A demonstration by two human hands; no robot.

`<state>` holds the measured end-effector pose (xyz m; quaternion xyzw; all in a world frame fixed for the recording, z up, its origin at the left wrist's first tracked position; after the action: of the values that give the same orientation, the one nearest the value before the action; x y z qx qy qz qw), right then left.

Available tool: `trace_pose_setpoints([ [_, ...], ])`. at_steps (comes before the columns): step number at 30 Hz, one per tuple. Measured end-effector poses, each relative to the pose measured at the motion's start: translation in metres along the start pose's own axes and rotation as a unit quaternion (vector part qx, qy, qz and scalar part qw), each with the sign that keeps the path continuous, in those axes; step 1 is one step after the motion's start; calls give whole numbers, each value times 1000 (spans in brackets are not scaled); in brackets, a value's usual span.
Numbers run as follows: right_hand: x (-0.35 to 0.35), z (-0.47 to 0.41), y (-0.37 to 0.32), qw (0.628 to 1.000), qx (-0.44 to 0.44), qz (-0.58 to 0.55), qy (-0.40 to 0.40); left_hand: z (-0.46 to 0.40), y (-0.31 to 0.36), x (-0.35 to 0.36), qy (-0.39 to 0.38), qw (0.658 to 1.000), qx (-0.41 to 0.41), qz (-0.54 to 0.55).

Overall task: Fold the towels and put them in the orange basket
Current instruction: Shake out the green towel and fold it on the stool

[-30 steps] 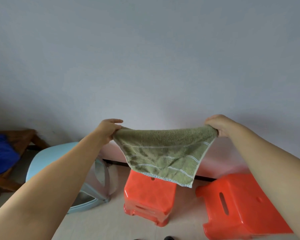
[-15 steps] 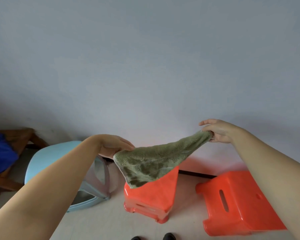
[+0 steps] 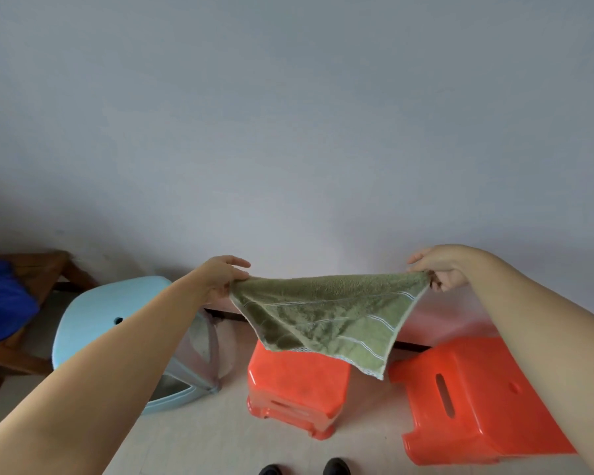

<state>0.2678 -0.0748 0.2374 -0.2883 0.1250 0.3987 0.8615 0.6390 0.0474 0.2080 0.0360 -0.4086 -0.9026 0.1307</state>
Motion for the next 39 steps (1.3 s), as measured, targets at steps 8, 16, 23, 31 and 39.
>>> trace_pose_setpoints([
  [8,17,0,4,990,-1,-45,-132,3,22,-1,71,950,113,-284],
  [16,26,8,-5,977,-96,-36,-186,4,13,18,-81,836,142,-524],
  [23,17,-2,-14,967,-166,-163,-104,1,25,18,41,781,184,-596],
  [31,14,-6,-24,980,-196,-24,-15,-8,37,-7,105,827,200,-515],
  [39,-2,-14,-30,953,-194,196,122,-16,36,-18,178,839,216,-467],
])
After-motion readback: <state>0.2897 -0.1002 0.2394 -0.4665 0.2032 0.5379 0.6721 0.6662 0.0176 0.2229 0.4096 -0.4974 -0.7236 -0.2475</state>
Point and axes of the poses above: each hand's wrist, its own z-axis away from the middle knuckle, its own x-axis out of the palm, y = z × x, the point moved 6 cm from there along -z, towards the middle knuckle, and after that the axes turned 5 degrees about z, right-handed, at the moved point
